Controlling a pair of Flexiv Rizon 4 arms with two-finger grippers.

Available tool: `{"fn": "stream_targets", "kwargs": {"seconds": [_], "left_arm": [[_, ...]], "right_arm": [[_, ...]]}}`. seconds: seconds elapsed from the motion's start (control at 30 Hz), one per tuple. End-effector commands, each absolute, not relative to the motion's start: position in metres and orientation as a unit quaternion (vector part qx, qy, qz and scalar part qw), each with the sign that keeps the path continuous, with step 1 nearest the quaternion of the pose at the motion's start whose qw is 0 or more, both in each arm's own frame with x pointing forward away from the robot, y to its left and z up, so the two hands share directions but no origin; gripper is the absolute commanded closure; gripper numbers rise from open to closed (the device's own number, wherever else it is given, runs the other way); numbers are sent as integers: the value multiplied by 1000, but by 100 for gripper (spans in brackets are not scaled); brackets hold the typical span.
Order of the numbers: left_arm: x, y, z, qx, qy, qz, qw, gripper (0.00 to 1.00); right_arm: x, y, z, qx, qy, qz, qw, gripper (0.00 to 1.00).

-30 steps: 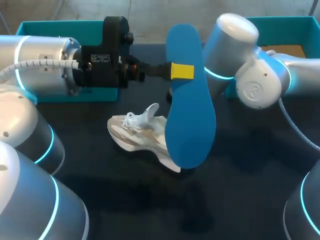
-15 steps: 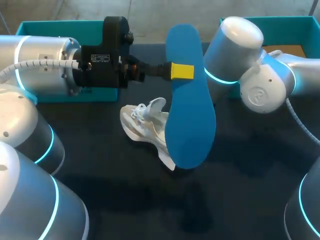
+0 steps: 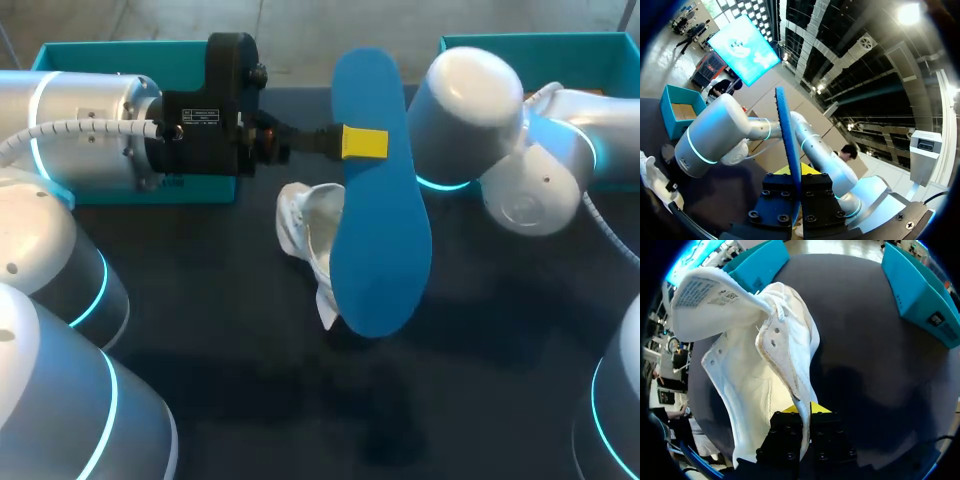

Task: Take the shoe out of the shoebox, open the shoe tongue, remove and reinsert the insole, then place the shoe into the shoebox

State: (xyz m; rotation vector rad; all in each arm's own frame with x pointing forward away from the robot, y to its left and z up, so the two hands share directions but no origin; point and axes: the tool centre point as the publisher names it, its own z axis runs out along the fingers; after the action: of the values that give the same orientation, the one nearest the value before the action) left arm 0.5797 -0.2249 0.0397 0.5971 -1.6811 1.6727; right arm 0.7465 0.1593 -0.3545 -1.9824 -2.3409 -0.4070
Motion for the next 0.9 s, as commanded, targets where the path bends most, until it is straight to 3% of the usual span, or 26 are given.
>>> {"fn": "stream_targets", "kwargs": {"seconds": [0.03,0.3,0.9], "left_arm": [[579,-225,38,229,-645,644,341,100],[579,-225,38,229,-645,644,341,100],[579,-225,38,229,-645,644,341,100]], "right_arm": [[740,159,-350,-728,-673,-130,-20,100],[735,163,-338,-814,-576,-68,-41,100],[731,189,-364,-766,-629,-122,-57,100]]}}
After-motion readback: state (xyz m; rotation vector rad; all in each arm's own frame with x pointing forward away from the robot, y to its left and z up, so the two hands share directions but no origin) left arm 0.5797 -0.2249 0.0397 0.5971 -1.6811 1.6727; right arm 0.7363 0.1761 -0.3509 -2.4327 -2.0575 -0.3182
